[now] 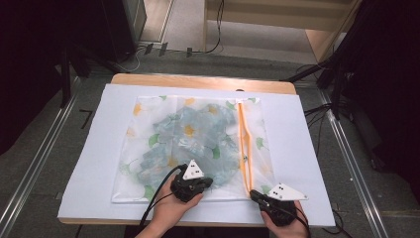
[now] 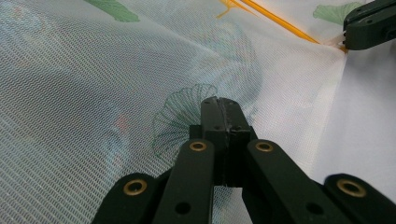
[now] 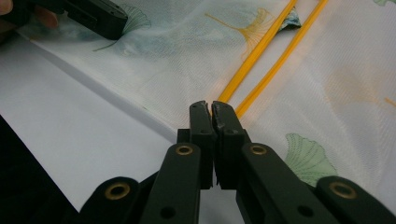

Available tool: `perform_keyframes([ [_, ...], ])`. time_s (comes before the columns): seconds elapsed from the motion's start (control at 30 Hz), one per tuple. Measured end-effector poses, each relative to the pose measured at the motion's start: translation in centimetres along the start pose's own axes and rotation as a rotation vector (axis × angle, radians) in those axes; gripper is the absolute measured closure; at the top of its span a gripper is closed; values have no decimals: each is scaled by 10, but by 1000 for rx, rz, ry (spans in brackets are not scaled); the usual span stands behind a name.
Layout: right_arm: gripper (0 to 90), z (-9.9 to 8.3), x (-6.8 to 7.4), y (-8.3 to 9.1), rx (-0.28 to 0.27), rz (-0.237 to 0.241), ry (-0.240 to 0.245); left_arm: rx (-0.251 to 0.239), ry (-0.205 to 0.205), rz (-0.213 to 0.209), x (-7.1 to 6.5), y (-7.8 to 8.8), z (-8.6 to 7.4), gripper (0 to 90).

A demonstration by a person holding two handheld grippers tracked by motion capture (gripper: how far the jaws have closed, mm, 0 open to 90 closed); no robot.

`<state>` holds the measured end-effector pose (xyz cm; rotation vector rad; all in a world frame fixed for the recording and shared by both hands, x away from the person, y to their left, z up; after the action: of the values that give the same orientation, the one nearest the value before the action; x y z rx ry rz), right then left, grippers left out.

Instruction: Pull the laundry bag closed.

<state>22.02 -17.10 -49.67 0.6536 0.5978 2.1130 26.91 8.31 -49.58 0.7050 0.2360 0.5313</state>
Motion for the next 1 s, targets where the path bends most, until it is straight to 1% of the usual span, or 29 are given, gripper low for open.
perform_keyframes([
  [0.03, 900, 1, 0, 1, -1, -8, 1, -6, 2, 3, 0, 0, 0, 900],
  [0.1, 900, 2, 0, 1, -3, -5, -2, -12, -2, 3, -1, 0, 0, 900],
  [0.13, 900, 2, -1, 3, -5, 0, -6, -20, -19, 13, -3, 2, 1, 900],
  [0.17, 900, 2, -2, 3, -7, 7, -12, -30, -26, 19, -4, 2, 2, 900],
  [0.23, 900, 2, -2, 3, -4, 12, -12, -32, -30, 19, -4, 4, 3, 900],
  [0.3, 900, 2, -2, 3, -1, 10, -11, -49, -11, -7, -8, 4, 6, 900],
  [0.37, 900, 2, -2, 3, -1, 8, -11, -53, -11, -13, -10, 3, 7, 900],
  [0.4, 900, 2, -2, 3, 0, 5, -5, -61, -5, -31, -13, 2, 8, 900],
  [0.47, 900, 2, -1, 2, 3, 2, 3, -66, 4, -51, -18, 1, 12, 900],
  [0.5, 900, 2, 0, 1, 7, 2, 4, -73, 5, -76, -25, -3, 17, 900],
  [0.53, 900, 2, 0, 1, 7, 2, 4, -73, 5, -76, -25, -3, 17, 900],
  [0.57, 900, 2, 1, 1, 14, 2, 3, -71, -5, -80, -30, -5, 19, 900],
  [0.6, 900, 2, 2, 0, 15, 3, 11, -56, -17, -99, -37, -11, 20, 900],
  [0.63, 900, 2, 2, 0, 15, 0, 22, -39, -23, -106, -39, -15, 19, 900],
  [0.67, 900, 2, 2, 0, 15, 0, 22, -39, -23, -106, -39, -15, 19, 900],
  [0.7, 900, 2, 3, 0, 16, 5, 24, -7, -35, -95, -40, -21, 17, 900],
  [0.77, 900, 2, 3, 0, 18, 6, 26, -6, -38, -97, -41, -21, 17, 900],
  [0.8, 900, 2, 3, 0, 19, 9, 25, 15, -36, -115, -42, -22, 17, 900],
  [0.83, 900, 2, 3, -1, 24, 8, 23, 23, -43, -114, -44, -23, 17, 900],
  [0.87, 900, 2, 3, -1, 26, 13, 22, 11, -62, -104, -45, -23, 18, 900],
  [0.9, 900, 2, 3, -1, 26, 13, 22, 11, -62, -104, -45, -23, 18, 900],
  [0.93, 900, 3, 3, -2, 29, 12, 25, 13, -55, -114, -47, -23, 18, 900],
  [1.0, 900, 4, 3, -2, 32, 8, 32, 21, -62, -116, -50, -25, 18, 900],
])
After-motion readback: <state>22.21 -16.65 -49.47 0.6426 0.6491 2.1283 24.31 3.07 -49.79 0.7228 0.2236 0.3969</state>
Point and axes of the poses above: each handheld gripper's, and its own axes: y roughly backward along the jaws, z roughly out of its top, x roughly to its left, the point moved 3 cm from there along -y, roughly forward along the jaws, and after that the axes turned 9 degrees about -y, right-handed, at the moved point
